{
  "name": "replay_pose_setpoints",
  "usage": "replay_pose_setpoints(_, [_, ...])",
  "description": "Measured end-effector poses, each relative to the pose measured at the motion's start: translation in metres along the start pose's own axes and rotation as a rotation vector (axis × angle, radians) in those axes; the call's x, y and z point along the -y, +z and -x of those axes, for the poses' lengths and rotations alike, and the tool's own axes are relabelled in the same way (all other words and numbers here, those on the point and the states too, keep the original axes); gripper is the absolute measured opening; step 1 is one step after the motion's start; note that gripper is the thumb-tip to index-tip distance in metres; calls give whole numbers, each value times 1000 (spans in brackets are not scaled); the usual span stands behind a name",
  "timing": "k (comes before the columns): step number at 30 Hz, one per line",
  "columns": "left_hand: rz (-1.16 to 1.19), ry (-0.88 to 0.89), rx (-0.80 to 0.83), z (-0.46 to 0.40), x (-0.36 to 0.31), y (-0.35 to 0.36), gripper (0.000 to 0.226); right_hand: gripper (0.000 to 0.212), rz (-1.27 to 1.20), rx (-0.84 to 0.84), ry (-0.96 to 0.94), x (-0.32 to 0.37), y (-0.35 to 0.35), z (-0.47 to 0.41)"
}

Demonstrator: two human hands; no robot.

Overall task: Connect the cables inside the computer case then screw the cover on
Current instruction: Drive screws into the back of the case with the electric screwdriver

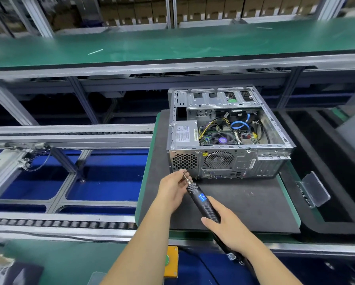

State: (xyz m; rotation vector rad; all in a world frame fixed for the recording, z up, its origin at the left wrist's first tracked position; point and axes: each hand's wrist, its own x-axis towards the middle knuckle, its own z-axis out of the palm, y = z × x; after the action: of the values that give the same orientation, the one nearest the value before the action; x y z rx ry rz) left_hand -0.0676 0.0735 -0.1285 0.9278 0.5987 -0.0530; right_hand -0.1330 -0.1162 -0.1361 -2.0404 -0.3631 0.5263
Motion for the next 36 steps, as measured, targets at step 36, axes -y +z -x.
replay_pose_setpoints(36, [139, 6, -23, 13, -3, -4, 10, 55, -191, -43, 12, 10, 20, 7])
